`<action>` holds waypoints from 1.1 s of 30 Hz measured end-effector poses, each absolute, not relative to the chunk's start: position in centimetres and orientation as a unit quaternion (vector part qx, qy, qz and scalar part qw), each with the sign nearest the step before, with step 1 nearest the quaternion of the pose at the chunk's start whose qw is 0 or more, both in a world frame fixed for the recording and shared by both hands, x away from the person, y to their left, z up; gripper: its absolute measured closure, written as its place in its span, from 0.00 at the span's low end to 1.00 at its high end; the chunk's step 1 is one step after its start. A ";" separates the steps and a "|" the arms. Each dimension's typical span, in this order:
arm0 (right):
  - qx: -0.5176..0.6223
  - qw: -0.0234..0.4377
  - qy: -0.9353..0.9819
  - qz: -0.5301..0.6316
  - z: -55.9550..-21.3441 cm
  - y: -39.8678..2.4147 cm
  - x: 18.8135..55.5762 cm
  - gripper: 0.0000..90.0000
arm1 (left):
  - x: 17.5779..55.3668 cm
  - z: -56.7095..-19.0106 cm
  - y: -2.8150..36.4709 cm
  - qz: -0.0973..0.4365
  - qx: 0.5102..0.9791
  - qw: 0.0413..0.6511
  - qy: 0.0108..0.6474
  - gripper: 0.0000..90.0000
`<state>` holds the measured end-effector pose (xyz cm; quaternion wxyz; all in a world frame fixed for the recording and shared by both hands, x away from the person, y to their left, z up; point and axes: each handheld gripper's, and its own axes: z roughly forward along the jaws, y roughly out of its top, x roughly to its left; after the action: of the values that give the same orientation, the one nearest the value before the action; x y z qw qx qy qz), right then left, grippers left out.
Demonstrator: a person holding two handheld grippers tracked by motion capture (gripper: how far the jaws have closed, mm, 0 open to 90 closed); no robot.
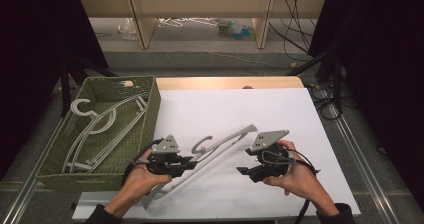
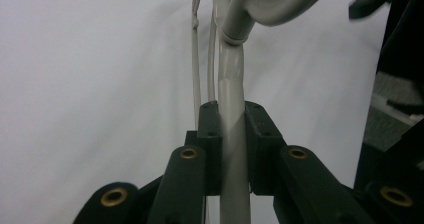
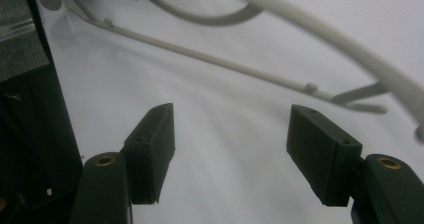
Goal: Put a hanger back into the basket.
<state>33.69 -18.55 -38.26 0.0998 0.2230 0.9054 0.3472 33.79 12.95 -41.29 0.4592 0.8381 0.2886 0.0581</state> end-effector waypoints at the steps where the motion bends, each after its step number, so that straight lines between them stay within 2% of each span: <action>1: 0.228 0.103 0.904 0.347 -38.4 -18.6 33.4 0.39 | 33.9 -41.1 13.2 0.058 0.835 0.464 0.292 0.88; 9: 0.265 0.115 0.882 0.373 -40.0 -19.3 32.9 0.35 | 34.1 -38.3 15.3 0.054 0.795 0.513 0.319 0.88; 14: 0.268 0.106 0.885 0.365 -40.6 -19.1 32.8 0.33 | 34.2 -36.4 16.3 0.052 0.773 0.539 0.330 0.88; 27: 0.270 0.100 0.887 0.362 -41.2 -19.1 32.7 0.33 | 34.0 -31.6 19.3 0.072 0.747 0.559 0.352 0.88; 33: 0.269 0.095 0.889 0.358 -41.3 -19.1 32.8 0.33 | 34.1 -29.6 21.8 0.099 0.736 0.566 0.357 0.88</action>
<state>32.84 -19.09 -41.29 0.0949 0.2692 0.8890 0.3582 34.14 21.84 -29.58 0.5664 0.7363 0.3569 0.0989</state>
